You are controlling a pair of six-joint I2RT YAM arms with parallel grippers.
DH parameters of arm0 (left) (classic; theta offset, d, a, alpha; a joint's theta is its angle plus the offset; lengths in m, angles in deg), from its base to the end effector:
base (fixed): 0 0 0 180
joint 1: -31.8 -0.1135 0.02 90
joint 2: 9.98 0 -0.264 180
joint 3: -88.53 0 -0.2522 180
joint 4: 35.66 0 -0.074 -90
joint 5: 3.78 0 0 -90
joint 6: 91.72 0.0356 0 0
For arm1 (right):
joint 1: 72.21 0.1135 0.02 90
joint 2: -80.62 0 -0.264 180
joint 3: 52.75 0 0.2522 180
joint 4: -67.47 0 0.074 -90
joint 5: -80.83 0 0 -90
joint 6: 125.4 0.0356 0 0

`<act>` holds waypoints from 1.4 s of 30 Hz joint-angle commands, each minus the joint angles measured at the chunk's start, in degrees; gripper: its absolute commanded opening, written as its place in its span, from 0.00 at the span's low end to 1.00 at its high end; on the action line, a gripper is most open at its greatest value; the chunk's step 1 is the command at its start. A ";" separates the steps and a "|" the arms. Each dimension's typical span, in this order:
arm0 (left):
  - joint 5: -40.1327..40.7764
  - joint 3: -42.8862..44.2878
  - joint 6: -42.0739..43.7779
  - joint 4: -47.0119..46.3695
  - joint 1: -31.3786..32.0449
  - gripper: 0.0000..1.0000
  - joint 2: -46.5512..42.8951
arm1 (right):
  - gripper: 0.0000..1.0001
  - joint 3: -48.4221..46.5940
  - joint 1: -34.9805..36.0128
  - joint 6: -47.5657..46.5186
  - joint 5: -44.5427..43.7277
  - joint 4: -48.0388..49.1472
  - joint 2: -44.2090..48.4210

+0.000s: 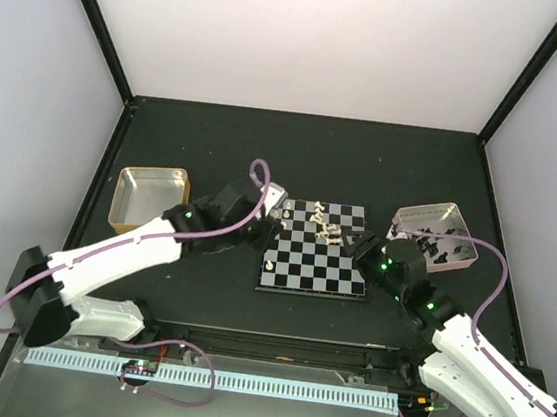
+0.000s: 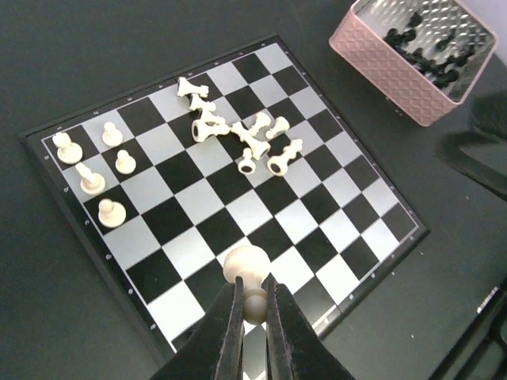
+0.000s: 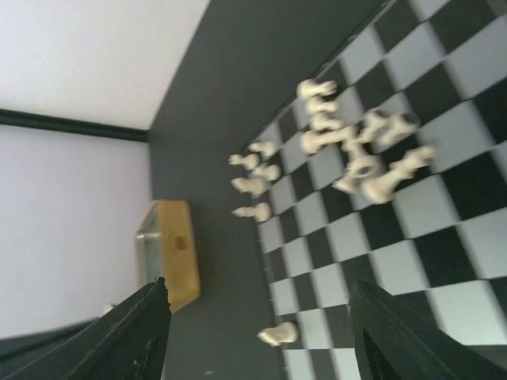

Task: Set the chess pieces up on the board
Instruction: Place the chess piece on the chessboard.

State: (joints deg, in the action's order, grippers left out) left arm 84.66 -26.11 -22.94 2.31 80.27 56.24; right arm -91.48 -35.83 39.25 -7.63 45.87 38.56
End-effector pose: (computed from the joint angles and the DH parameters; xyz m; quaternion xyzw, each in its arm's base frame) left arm 0.1657 -0.1886 0.2826 0.2182 0.8751 -0.2568 0.3474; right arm 0.1404 0.1047 0.2295 0.2695 0.7988 0.4497 0.2951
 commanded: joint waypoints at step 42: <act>1.90 42.37 2.81 27.18 -8.01 0.09 53.31 | 0.63 1.31 -0.68 -12.32 -8.57 -14.51 6.20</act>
State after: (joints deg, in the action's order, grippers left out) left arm 85.21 14.02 -19.92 27.70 72.62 108.45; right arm -91.11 -36.24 27.47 -15.65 31.27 44.41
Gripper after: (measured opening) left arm 0.088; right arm 0.625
